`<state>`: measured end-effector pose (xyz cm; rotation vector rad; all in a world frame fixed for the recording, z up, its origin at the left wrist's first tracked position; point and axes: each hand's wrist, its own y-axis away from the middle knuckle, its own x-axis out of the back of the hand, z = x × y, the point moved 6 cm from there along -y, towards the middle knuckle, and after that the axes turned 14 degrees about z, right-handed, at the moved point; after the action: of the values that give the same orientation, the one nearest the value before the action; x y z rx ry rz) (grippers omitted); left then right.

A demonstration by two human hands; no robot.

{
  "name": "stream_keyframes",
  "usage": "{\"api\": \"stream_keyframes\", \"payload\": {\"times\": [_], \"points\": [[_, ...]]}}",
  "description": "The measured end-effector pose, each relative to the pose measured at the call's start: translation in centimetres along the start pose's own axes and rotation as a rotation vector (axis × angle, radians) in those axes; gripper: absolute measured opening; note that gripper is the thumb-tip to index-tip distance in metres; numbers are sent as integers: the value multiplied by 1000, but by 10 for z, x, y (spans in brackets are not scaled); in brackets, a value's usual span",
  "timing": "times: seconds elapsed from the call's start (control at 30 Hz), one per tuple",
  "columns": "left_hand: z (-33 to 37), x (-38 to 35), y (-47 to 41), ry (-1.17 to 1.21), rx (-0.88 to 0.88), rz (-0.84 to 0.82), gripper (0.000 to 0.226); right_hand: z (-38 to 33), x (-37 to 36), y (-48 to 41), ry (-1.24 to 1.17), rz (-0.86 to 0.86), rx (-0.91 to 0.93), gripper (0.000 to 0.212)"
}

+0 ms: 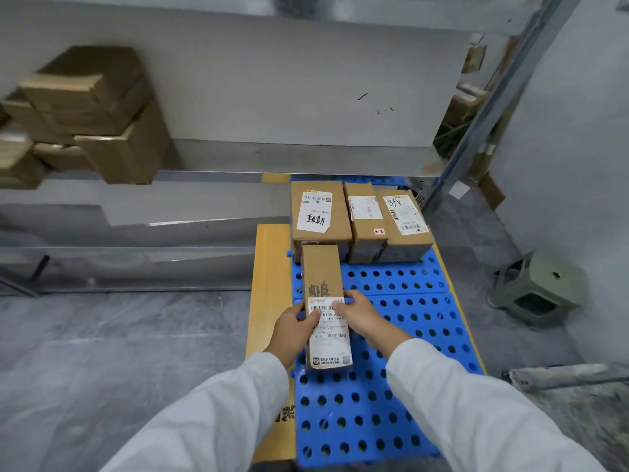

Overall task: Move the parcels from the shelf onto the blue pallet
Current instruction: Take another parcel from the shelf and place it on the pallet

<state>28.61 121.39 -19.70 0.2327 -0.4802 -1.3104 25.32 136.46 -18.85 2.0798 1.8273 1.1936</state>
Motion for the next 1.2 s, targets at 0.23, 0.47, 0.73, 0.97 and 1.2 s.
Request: {"api": "stream_keyframes", "payload": {"times": [0.23,0.47,0.73,0.97,1.2], "points": [[6,-4,10,21,-71,150,42,5,2,-14,28,-44,50,47],[56,18,18,-191,-255,336,56,-76,43,-12,156,140,437,41],[159,123,14,-910,-628,488,56,-223,-1,78,557,-92,1027,53],[198,233,54,-1027,-620,620,61,-291,-50,152,680,3,1355,63],[222,327,70,-919,-658,739,58,-345,-128,212,783,34,1440,55]]}}
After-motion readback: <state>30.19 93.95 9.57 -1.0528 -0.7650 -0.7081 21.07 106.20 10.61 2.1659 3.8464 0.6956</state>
